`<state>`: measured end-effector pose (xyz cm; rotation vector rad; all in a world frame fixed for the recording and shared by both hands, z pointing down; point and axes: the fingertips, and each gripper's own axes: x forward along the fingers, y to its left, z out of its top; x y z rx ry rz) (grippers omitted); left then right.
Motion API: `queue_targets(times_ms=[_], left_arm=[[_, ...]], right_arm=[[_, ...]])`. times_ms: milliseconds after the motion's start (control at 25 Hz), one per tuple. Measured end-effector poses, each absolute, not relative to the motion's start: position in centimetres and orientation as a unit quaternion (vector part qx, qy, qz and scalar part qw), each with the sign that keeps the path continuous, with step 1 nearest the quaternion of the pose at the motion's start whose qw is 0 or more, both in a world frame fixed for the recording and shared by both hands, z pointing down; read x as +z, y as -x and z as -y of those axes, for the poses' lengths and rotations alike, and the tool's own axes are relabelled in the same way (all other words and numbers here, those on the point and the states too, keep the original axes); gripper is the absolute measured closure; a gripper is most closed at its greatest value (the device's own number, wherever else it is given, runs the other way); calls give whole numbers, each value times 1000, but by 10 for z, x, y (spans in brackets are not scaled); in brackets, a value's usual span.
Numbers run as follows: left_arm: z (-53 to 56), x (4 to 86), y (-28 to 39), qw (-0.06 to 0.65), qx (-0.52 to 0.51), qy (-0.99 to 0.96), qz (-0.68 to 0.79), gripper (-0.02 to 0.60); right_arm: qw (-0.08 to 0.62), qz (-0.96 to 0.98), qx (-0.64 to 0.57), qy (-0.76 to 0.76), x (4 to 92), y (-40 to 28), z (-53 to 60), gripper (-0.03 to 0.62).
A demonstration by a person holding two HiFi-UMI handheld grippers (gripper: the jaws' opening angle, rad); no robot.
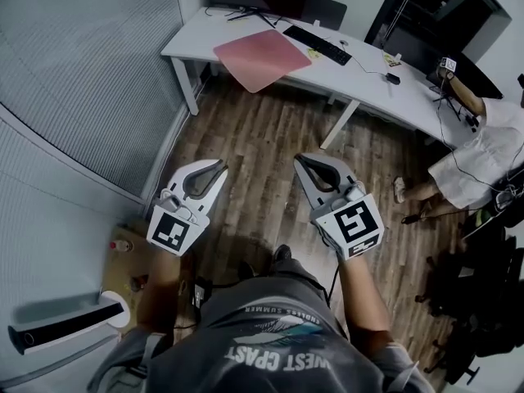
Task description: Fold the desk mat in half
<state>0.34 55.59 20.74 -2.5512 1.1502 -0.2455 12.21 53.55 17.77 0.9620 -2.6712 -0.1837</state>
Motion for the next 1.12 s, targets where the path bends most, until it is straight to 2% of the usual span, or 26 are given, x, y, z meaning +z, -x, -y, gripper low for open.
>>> queue_targets(times_ms=[440, 1120], left_arm=[[-494, 223, 3, 141, -117, 880, -439, 531], [-372, 212, -31, 143, -151, 841, -500, 531]], right_arm=[[134, 941, -56, -306, 191, -121, -453, 568], [107, 965, -51, -235, 197, -148, -305, 568]])
